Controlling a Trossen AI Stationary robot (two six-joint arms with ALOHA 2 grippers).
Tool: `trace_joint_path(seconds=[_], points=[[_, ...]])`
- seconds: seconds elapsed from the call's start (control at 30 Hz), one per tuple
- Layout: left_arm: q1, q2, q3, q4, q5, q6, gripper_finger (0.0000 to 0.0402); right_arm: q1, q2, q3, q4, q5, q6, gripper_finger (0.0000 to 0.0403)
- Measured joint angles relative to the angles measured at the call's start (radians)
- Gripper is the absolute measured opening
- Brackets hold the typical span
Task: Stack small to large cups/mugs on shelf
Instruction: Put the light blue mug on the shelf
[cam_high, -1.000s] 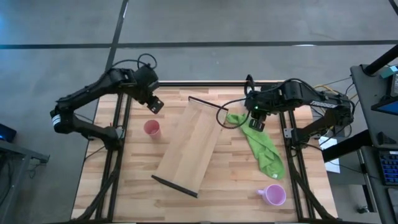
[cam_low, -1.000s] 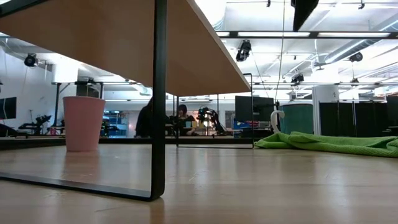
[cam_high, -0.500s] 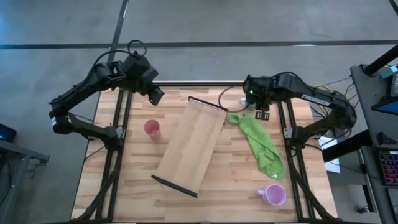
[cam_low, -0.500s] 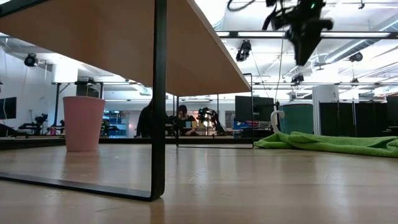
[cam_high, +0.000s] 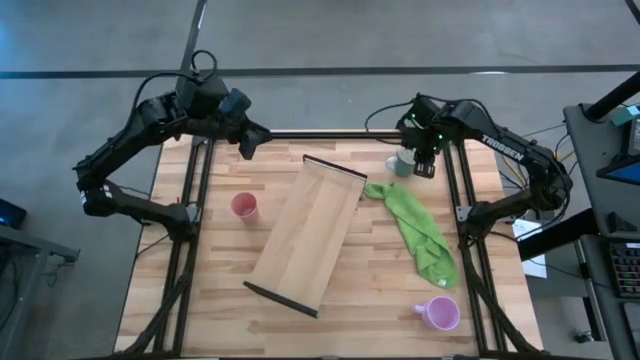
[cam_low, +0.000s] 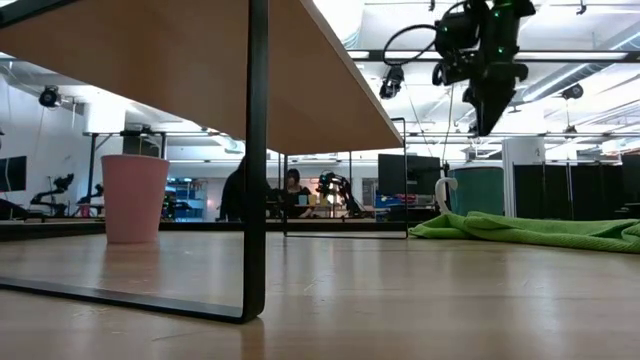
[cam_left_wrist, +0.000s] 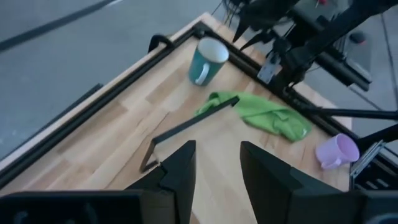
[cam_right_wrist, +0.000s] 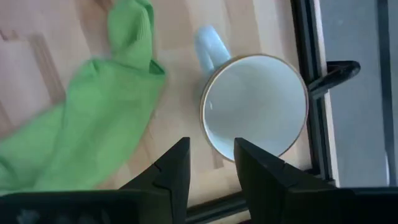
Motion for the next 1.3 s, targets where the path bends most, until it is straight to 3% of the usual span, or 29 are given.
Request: trace_joint_path(seconds=[0.27,0.47,1.3], points=[[0.0,-0.016,-0.001,0.088,0.018,0.0,0.0111,-0.017,0.0,-0.093,0.053,-0.068,-0.141,0.0118],[0.001,-0.02,-0.001,0.175,0.081,0.0,0.0111,-0.018,0.001,-0.149,0.147,-0.059,-0.15,0.0118],[0.0,-0.02,-0.002,0.23,0.085,-0.001,0.0111,-0.032,0.001,-0.275,0.306,-0.051,-0.16,0.0104]])
